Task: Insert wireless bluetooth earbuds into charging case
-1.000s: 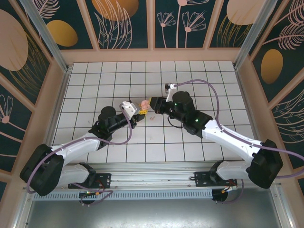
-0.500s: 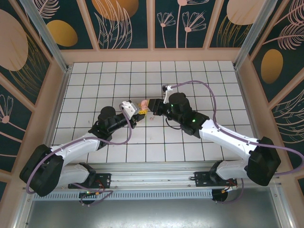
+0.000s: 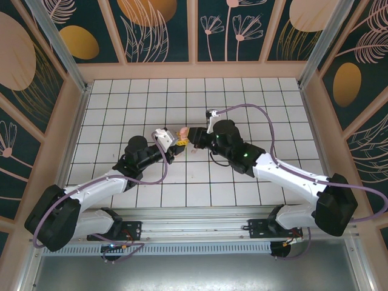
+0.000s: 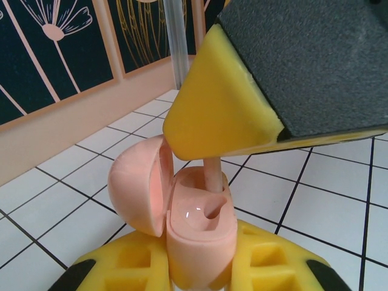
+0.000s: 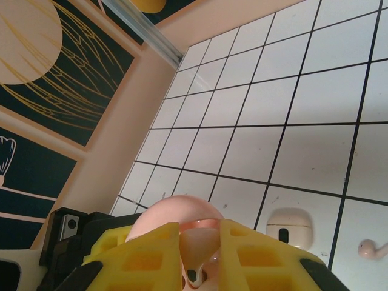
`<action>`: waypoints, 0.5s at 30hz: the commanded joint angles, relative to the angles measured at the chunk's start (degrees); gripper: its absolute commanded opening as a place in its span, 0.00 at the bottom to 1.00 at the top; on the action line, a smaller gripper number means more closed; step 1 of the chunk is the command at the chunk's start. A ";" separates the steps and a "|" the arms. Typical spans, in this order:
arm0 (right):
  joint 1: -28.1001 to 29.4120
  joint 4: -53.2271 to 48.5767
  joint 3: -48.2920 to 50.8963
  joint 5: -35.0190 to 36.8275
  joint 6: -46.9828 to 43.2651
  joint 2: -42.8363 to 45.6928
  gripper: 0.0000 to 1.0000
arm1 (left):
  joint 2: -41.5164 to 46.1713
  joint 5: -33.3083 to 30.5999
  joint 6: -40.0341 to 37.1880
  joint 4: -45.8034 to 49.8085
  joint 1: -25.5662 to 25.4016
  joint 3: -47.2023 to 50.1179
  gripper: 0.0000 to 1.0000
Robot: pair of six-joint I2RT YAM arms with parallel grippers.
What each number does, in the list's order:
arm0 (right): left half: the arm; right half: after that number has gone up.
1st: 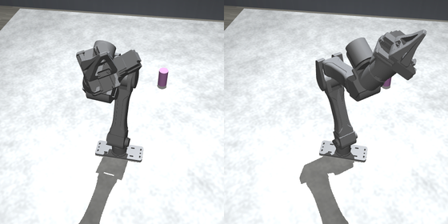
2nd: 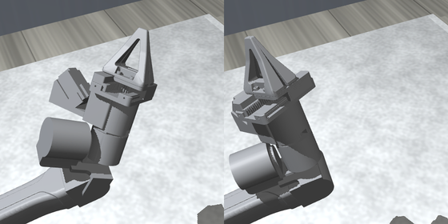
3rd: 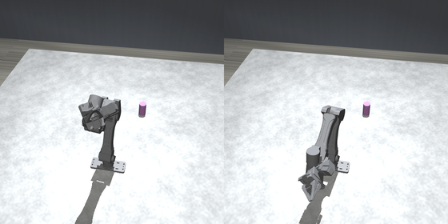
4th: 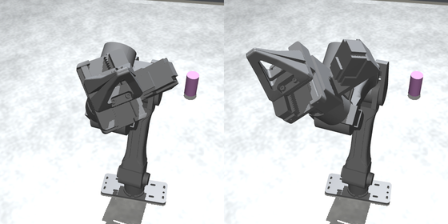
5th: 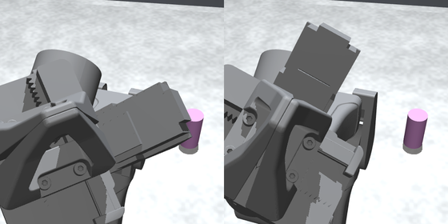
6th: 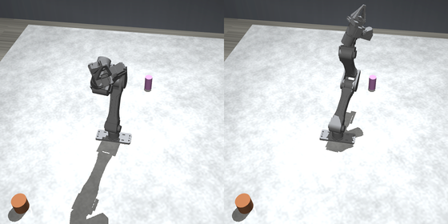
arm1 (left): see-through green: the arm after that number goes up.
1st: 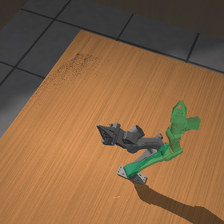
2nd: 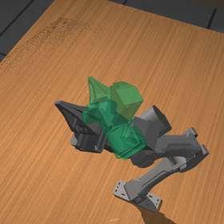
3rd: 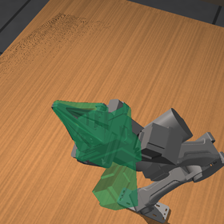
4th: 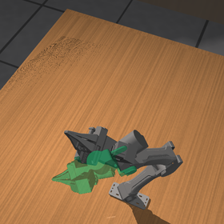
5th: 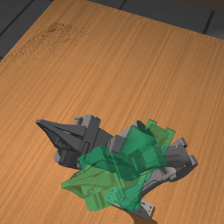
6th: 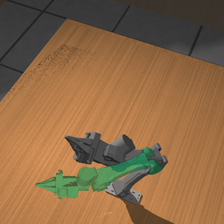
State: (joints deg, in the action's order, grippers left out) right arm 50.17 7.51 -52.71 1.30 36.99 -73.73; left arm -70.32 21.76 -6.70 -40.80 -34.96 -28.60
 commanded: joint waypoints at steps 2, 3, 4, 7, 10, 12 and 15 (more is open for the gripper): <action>1.37 -0.20 -0.65 1.38 -0.05 -0.77 0.18 | 1.03 -1.37 1.26 -2.80 -0.42 -1.82 0.11; 1.54 -0.21 -0.81 1.34 0.08 -0.88 0.18 | 1.00 -1.46 1.25 -2.80 -0.40 -1.88 0.11; 1.66 -0.30 -0.92 1.21 0.10 -1.01 0.18 | 0.98 -1.54 1.35 -2.80 -0.43 -1.91 0.11; 2.25 -0.77 -1.50 1.38 0.01 -1.31 0.19 | 0.90 -2.02 1.49 -2.75 -0.45 -1.99 0.11; 2.78 -1.31 -1.99 1.86 -0.34 -1.32 0.19 | 0.89 -2.66 1.49 -2.54 -0.44 -2.05 0.11; 2.93 -1.36 -2.21 1.70 -0.52 -1.42 0.19 | 0.82 -2.68 1.54 -2.53 -0.45 -2.01 0.11; 3.00 -1.44 -2.56 1.43 -0.52 -1.50 0.21 | 0.72 -2.47 1.60 -2.45 -0.38 -2.07 0.11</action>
State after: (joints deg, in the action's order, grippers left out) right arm 51.53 7.03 -53.54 3.68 36.71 -74.76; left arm -70.32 20.49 -5.96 -40.49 -35.22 -28.62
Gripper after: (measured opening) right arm 0.204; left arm 0.186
